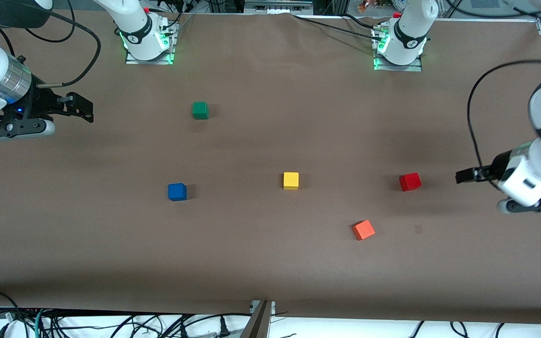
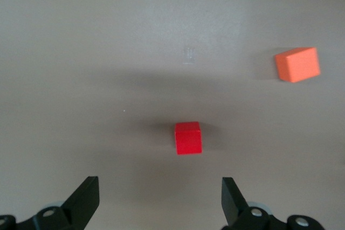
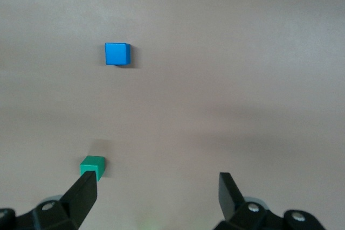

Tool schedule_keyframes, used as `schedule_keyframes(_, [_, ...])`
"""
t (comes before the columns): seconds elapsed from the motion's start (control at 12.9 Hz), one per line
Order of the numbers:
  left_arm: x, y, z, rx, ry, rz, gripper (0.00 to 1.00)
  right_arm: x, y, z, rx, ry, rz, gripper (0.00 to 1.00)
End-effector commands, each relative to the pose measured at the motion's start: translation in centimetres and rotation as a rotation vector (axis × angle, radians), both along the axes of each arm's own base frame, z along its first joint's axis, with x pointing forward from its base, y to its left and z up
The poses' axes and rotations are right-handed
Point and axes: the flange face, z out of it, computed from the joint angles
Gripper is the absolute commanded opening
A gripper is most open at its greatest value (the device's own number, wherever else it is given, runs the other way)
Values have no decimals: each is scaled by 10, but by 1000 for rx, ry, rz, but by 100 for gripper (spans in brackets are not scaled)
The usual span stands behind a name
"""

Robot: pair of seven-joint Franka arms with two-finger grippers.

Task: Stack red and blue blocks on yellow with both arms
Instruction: 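Move the left gripper toward the red block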

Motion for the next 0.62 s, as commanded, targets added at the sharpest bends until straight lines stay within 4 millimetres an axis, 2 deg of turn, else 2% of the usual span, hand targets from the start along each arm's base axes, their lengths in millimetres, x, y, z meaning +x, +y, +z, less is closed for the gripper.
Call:
schedule_keyframes(0.0, [6,2,-57,-11,29,8,100,3,-2,6,-2,-12,6,100])
schedule_keyframes(0.23, [-10,6,-123,-37,21,35,100,3,-2,6,-1,-11,6,100])
schedule_keyframes(0.54, [-31,-2,-169,-94,26,79,100,3,-2,6,1,-11,4,100])
